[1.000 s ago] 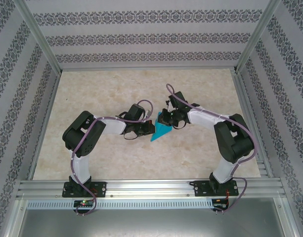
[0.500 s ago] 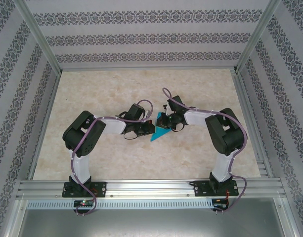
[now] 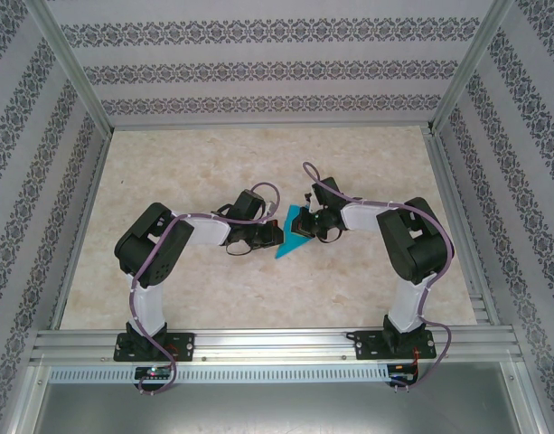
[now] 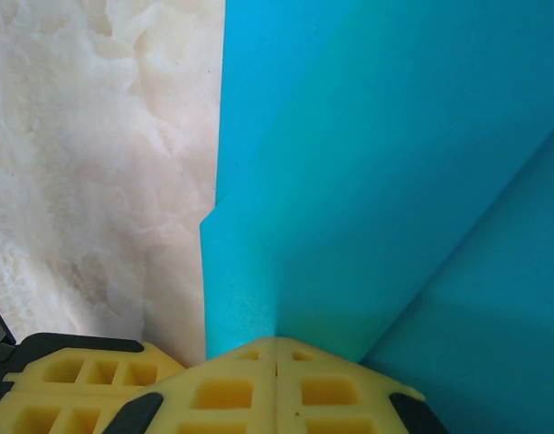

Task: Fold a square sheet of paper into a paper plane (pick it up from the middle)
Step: Fourth fold the wing at the center of the table.

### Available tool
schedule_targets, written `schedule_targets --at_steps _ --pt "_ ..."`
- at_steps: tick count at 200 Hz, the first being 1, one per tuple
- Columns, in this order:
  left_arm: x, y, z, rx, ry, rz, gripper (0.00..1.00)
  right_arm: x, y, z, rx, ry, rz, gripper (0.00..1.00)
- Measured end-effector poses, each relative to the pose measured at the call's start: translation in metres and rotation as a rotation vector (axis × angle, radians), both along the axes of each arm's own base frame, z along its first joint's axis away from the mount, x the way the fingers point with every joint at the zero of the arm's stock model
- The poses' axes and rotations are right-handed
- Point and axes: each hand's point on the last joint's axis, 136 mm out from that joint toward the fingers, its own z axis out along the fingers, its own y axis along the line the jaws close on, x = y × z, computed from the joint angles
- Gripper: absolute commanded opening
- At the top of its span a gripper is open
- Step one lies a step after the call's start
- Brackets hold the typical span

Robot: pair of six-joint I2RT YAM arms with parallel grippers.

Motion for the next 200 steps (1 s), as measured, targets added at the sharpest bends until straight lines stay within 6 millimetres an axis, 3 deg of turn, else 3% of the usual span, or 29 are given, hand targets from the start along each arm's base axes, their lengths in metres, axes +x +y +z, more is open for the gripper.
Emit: schedule_targets --at_steps 97,161,200 --pt "0.002 -0.002 0.004 0.007 -0.013 -0.027 0.11 -0.001 -0.002 -0.001 0.026 -0.035 -0.006 0.06" --pt "0.02 -0.012 0.015 -0.008 -0.056 -0.008 0.07 -0.001 -0.002 0.0 0.063 -0.048 -0.01 0.06" --pt "0.022 -0.015 0.004 0.001 -0.037 -0.013 0.03 0.0 -0.004 0.001 0.075 -0.036 -0.024 0.06"
